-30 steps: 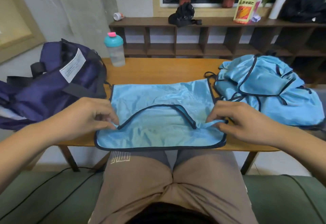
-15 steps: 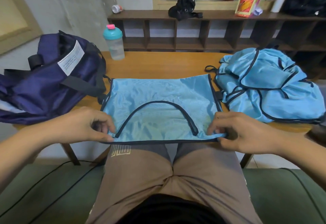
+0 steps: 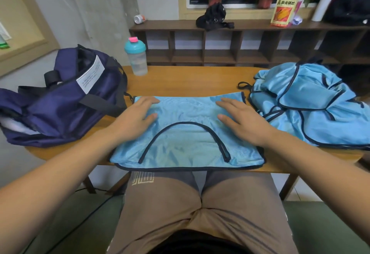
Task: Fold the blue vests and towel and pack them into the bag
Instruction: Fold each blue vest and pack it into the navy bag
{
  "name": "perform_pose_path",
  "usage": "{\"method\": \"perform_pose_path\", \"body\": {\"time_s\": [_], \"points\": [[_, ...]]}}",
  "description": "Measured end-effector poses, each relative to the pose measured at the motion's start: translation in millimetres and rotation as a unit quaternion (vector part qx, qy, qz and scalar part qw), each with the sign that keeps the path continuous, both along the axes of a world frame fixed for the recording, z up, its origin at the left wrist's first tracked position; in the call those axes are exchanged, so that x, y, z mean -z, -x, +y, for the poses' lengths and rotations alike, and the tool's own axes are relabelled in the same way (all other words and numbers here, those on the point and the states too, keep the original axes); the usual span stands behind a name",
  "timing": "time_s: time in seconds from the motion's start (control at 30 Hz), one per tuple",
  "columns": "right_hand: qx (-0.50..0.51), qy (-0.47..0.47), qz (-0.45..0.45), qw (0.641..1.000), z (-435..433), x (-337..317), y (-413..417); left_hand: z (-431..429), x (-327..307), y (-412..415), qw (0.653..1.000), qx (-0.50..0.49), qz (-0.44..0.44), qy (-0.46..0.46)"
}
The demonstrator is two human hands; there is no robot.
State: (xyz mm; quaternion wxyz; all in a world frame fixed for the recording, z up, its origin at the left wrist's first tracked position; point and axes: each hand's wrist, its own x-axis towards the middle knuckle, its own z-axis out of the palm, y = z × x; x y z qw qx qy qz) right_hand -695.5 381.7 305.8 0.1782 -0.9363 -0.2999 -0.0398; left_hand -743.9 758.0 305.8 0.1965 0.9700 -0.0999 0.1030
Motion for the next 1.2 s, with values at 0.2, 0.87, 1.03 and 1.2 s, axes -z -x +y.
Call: {"method": "perform_pose_path", "body": {"time_s": [0.2,0.87,1.03,1.2], "points": [[0.1,0.073,0.024,0.992,8,28,-36,3,27,-36,0.991,-0.073,0.089,-0.074],[0.142,0.242,-0.162,0.946,-4,9,23,-38,-3,-133,0.978,-0.075,0.175,-0.085],[0.117,0.194,-0.251,0.941,-13,20,40,-80,3,-170,0.982,-0.05,0.144,-0.113],[0.099,0.19,-0.271,0.939,-12,13,54,-123,10,-194,0.984,-0.008,0.112,-0.136]]}}
